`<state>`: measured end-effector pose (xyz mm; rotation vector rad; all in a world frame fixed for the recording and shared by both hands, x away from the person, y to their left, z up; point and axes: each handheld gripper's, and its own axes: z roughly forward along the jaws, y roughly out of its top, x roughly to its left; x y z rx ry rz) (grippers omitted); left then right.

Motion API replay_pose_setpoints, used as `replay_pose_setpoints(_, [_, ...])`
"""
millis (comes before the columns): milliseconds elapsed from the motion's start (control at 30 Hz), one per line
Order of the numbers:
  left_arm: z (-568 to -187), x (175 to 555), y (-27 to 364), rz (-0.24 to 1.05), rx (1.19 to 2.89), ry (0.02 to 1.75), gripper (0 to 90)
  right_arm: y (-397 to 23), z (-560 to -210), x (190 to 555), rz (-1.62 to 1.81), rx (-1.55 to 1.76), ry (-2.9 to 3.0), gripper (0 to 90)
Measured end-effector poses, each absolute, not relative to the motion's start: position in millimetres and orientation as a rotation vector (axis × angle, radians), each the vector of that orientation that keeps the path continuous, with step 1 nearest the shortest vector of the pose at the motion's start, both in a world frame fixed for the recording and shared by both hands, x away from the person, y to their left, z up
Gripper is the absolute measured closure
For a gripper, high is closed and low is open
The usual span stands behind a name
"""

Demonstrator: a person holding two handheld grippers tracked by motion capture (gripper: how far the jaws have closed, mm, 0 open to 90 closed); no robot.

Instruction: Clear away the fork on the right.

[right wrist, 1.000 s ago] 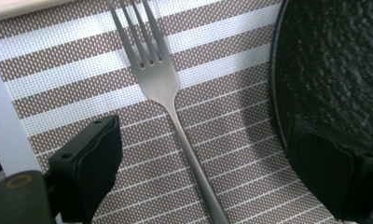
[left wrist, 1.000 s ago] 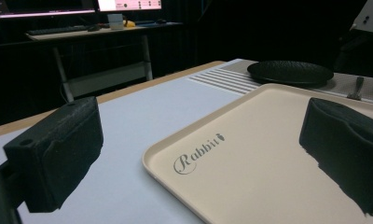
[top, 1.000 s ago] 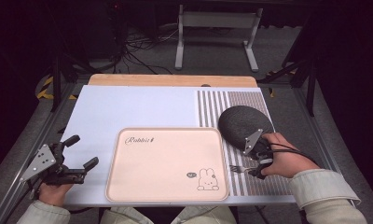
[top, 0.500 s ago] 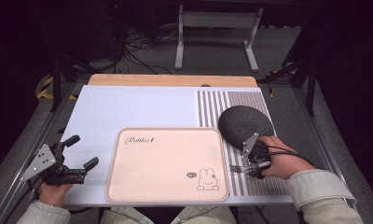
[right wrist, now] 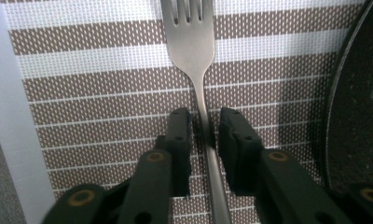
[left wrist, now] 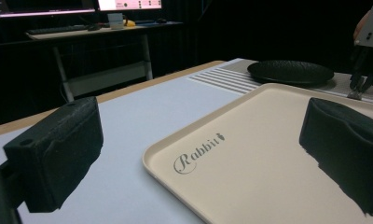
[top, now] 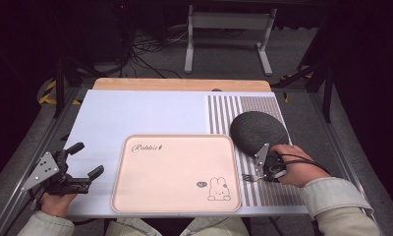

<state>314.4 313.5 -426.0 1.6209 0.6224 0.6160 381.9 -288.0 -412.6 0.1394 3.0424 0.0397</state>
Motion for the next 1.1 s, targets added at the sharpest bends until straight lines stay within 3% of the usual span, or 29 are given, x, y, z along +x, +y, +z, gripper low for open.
replay_pose_setpoints(300, [-425.9, 314.2, 313.7, 0.615, 1.62, 0.621, 0.3, -287.1, -414.0, 385.7, 0.0, 0.052, 3.064, 84.4])
replay_pose_setpoints(1100, [-425.6, 314.0, 313.9, 0.613, 1.623, 0.62, 0.3, -285.7, -414.5, 387.9, -0.012, 0.018, 3.092, 85.9])
